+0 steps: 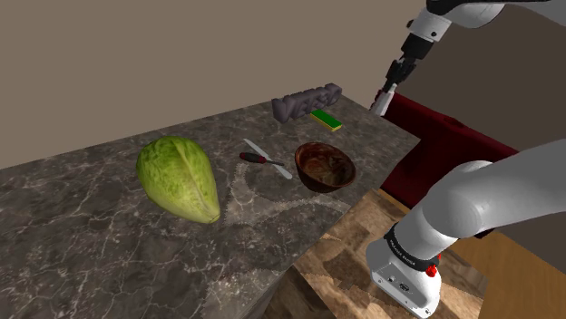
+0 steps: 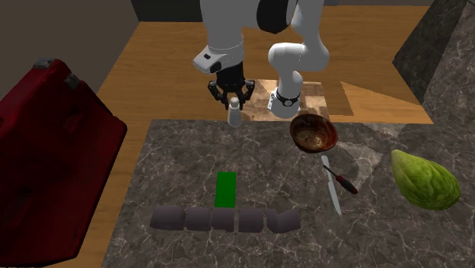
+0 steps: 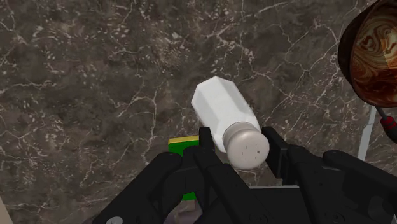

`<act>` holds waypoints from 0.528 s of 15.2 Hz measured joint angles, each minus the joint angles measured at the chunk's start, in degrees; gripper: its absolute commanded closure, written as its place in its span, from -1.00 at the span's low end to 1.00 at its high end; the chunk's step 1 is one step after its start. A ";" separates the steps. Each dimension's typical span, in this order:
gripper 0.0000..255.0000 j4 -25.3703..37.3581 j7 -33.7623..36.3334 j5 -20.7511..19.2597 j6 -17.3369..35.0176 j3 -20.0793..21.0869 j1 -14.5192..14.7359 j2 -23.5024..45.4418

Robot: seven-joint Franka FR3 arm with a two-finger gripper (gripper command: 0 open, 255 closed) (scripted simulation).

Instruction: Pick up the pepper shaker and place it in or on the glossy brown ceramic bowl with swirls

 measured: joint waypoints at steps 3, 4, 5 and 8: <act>1.00 -2.90 4.11 -0.03 -1.47 3.72 0.02 -4.37; 1.00 -3.88 5.57 0.22 -1.72 5.04 0.17 -5.58; 1.00 -5.60 7.03 0.36 -1.55 6.33 0.22 -7.10; 1.00 -8.29 11.39 1.53 -2.80 10.41 0.80 -10.92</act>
